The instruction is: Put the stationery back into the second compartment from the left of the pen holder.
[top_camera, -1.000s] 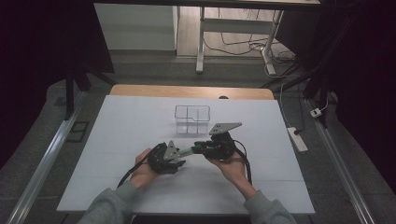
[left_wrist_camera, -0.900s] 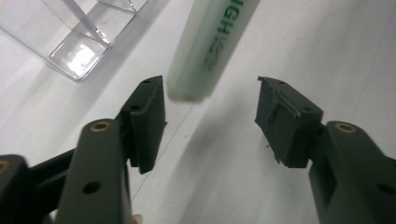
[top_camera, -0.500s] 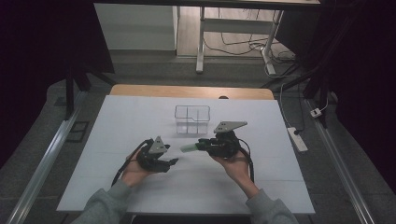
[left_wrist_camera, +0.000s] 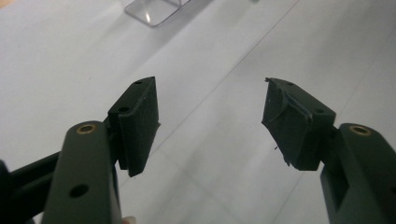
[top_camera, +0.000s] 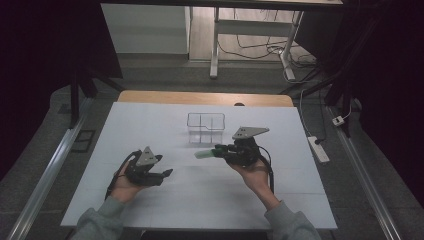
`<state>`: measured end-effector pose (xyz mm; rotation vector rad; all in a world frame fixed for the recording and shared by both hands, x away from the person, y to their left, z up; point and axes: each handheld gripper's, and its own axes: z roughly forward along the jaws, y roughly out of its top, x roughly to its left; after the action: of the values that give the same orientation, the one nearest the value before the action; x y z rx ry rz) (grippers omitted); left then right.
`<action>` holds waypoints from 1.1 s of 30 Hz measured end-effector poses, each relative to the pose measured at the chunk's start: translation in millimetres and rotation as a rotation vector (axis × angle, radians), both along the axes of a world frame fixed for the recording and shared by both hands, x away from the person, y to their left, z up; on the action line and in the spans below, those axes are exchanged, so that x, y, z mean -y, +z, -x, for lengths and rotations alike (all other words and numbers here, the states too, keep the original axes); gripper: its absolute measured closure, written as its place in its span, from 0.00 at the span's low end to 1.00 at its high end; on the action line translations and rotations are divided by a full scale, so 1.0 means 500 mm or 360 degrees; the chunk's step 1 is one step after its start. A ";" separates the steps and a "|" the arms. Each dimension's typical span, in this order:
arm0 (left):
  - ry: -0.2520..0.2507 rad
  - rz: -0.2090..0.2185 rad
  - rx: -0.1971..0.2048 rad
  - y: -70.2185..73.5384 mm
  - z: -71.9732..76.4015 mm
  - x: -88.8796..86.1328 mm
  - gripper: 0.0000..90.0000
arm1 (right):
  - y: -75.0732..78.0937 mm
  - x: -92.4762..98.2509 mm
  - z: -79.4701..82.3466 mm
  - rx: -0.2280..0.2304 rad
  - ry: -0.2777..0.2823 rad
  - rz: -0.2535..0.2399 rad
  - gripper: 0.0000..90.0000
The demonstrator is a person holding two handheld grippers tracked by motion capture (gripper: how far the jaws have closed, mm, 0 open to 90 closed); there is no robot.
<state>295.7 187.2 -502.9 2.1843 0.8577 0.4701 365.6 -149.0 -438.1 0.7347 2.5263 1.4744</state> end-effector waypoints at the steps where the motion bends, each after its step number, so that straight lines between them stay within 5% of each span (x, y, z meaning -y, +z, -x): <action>1: 0.0011 0.0001 -0.0005 -0.001 0.004 -0.006 0.39 | 0.003 0.001 -0.001 0.0003 -0.0001 -0.0007 0.83; 13: 0.0112 0.0029 -0.0032 -0.014 0.043 -0.077 0.39 | 0.081 0.018 -0.022 0.0085 -0.0052 -0.0122 0.83; 21: 0.0128 0.0047 -0.0053 -0.019 0.041 -0.091 0.39 | 0.137 0.003 -0.079 0.0122 -0.0136 -0.0064 0.83; 33: 0.0134 0.0042 -0.0069 -0.024 0.036 -0.094 0.38 | 0.125 -0.015 -0.164 0.0071 -0.0255 0.0086 0.82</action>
<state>277.9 234.0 -514.7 2.1476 0.9774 0.4511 447.4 -141.6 -375.8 0.8630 2.4016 1.3502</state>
